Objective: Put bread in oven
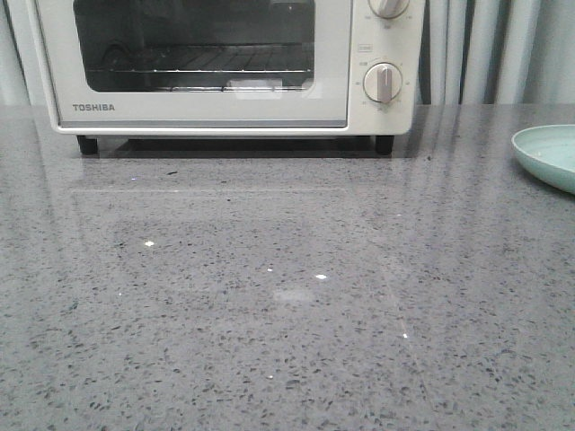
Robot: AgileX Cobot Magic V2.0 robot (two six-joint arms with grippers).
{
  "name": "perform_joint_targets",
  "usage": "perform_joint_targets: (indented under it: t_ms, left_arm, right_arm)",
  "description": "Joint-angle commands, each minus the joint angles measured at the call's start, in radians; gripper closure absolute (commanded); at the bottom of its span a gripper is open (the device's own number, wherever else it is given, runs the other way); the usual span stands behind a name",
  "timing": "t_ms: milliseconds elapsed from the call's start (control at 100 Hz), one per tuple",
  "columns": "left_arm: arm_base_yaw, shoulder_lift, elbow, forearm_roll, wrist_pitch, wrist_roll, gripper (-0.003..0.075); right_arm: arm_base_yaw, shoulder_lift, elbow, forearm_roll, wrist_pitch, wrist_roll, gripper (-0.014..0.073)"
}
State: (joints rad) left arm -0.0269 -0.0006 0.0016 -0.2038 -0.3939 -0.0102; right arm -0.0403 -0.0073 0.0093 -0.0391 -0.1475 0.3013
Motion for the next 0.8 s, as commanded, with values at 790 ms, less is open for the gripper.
perform_joint_targets:
  t_ms: [790]
  left_arm:
    - [-0.018, 0.369, -0.587, 0.101, 0.360, -0.145, 0.0741]
  right_arm:
    - [0.221, 0.232, -0.416, -0.001, 0.356, 0.127, 0.0669]
